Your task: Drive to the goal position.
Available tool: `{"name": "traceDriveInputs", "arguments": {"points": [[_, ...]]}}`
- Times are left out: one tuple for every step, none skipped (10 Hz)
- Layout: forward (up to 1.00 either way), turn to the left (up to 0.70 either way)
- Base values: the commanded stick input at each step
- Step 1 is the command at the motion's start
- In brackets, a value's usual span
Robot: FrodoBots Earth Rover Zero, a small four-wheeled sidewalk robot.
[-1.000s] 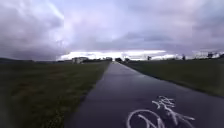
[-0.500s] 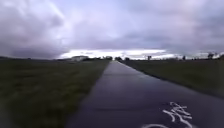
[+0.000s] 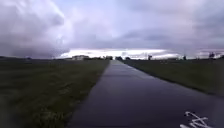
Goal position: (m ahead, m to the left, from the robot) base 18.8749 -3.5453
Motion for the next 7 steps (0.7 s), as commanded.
{"name": "traceDriveInputs", "arguments": {"points": [[0.7,0.0],[0.7,0.0],[0.7,0.0],[0.7,0.0],[0.7,0.0],[0.7,0.0],[0.7,0.0]]}}
